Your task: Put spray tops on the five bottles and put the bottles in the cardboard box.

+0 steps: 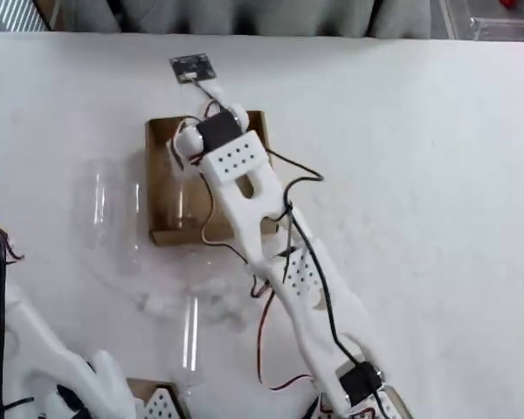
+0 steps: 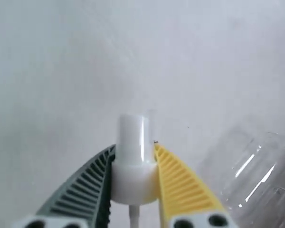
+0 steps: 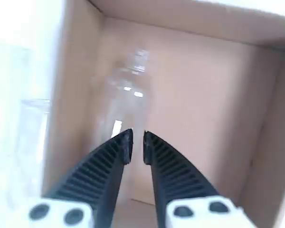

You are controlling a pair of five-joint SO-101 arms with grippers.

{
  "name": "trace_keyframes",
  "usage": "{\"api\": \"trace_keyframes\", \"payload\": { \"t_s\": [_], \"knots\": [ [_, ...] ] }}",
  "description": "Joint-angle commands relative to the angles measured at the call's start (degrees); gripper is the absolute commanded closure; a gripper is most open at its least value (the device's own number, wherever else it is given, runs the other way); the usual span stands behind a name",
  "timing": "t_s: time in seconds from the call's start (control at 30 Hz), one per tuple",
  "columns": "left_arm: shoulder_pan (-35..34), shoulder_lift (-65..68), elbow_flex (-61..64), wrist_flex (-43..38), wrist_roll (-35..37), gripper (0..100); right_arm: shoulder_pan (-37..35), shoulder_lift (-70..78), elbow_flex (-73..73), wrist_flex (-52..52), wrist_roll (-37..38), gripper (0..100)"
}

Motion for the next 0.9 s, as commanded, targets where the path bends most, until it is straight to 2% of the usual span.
{"api": "trace_keyframes", "payload": {
  "t_s": [0.0,0.13,0.33,0.5,0.6,0.7,0.83,0.87],
  "knots": [
    [-0.3,0.2,-2.9,-1.1,0.5,98,-3.3,-4.7,-2.8,1.6,-0.4,97.5],
    [-0.3,0.2,-1.8,-1.5,0.5,98,-4.3,-3.8,-2.7,0.7,0.2,97.4],
    [-0.1,0.2,-1.8,-1.5,0.5,98,-1.0,-3.9,-2.7,-0.8,1.1,95.0],
    [-0.1,0.2,-1.7,-1.5,0.5,98,-0.8,-3.6,-2.5,1.6,11.3,80.7],
    [-0.1,0.2,-1.6,-1.5,0.5,98,-1.2,-3.5,-2.1,1.9,15.4,77.7],
    [0.0,0.2,-1.6,-1.2,0.5,98,-0.9,-4.1,-2.1,2.1,16.4,83.2],
    [1.6,0.1,-0.8,-1.4,0.5,98,-0.7,-6.3,-1.7,2.4,16.7,98.8],
    [2.3,0.1,-0.4,-1.5,0.4,98,-0.6,-7.1,-0.6,2.4,16.7,98.4]
  ]
}}
